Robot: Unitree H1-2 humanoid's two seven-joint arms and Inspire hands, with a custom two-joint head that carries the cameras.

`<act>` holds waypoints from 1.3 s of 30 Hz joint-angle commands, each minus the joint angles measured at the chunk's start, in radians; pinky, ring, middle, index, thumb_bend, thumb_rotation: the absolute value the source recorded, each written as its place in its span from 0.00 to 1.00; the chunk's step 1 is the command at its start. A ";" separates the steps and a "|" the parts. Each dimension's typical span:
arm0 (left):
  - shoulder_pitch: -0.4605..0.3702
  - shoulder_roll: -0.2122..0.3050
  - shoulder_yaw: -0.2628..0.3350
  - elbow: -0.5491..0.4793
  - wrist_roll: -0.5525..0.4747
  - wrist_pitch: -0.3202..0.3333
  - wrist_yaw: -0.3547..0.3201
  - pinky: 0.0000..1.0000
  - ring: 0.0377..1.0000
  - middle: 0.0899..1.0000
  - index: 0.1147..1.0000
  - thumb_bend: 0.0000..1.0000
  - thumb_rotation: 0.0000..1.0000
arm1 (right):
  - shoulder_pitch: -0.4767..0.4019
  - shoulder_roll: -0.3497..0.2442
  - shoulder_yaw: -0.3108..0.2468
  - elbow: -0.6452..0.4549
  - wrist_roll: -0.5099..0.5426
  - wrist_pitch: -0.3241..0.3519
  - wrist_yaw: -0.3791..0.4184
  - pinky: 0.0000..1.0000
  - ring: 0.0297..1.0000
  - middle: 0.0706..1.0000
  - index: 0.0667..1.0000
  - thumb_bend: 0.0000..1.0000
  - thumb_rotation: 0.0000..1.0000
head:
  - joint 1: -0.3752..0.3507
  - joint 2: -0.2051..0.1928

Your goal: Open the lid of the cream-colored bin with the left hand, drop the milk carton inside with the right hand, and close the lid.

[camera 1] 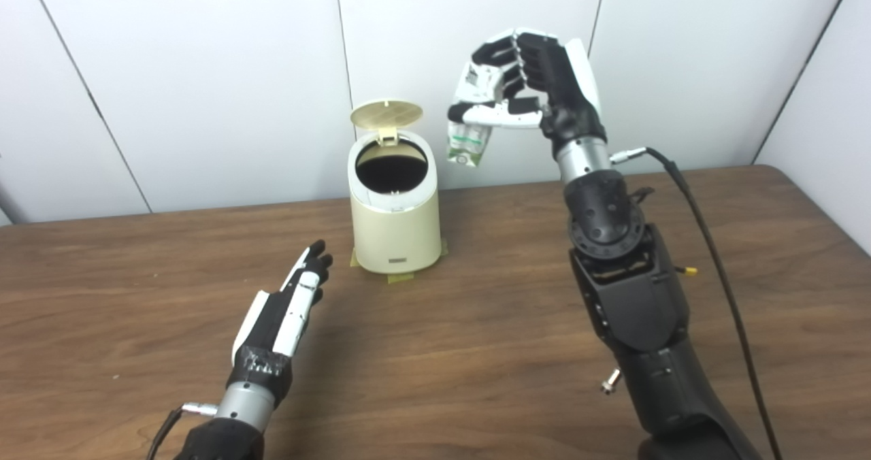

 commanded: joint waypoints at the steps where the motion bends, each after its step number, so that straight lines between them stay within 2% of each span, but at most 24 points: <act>1: -0.032 -0.006 -0.005 -0.005 0.015 -0.039 0.016 1.00 0.99 0.97 1.00 0.47 1.00 | -0.074 0.011 0.008 -0.007 -0.016 -0.043 -0.007 0.35 0.36 0.46 0.47 0.52 0.00 | 0.000 -0.001; 9: -0.027 -0.044 -0.008 0.011 0.017 -0.051 0.022 1.00 1.00 0.98 1.00 0.47 1.00 | -0.097 0.001 0.076 0.134 -0.087 -0.220 -0.040 0.34 0.37 0.46 0.46 0.52 0.00 | 0.025 -0.020; 18: -0.027 -0.077 -0.005 0.032 0.022 -0.083 0.042 1.00 1.00 0.98 1.00 0.47 1.00 | -0.135 -0.001 0.099 0.283 -0.125 -0.360 -0.048 0.34 0.39 0.47 0.46 0.50 0.00 | 0.064 -0.025; 22: -0.024 -0.090 -0.002 0.030 0.018 -0.074 0.052 1.00 1.00 0.97 1.00 0.45 0.99 | -0.161 -0.011 0.125 0.371 -0.180 -0.447 -0.094 0.34 0.39 0.47 0.46 0.50 0.00 | 0.071 -0.028; 25: -0.021 -0.096 -0.007 0.037 0.015 -0.088 0.051 1.00 1.00 0.98 1.00 0.44 1.00 | -0.174 -0.012 0.130 0.407 -0.205 -0.483 -0.123 0.35 0.39 0.47 0.46 0.50 0.00 | 0.086 -0.030; 30: -0.012 -0.127 -0.008 0.059 0.006 -0.145 0.065 0.98 0.96 0.95 0.98 0.42 0.95 | -0.185 -0.013 0.138 0.437 -0.239 -0.544 -0.161 0.35 0.38 0.47 0.46 0.50 0.00 | 0.091 -0.030; 39: 0.009 -0.158 -0.026 0.063 0.021 -0.178 0.087 0.98 0.94 0.92 0.94 0.47 0.91 | -0.178 -0.013 0.152 0.450 -0.275 -0.575 -0.180 0.33 0.38 0.48 0.46 0.50 0.00 | 0.101 -0.027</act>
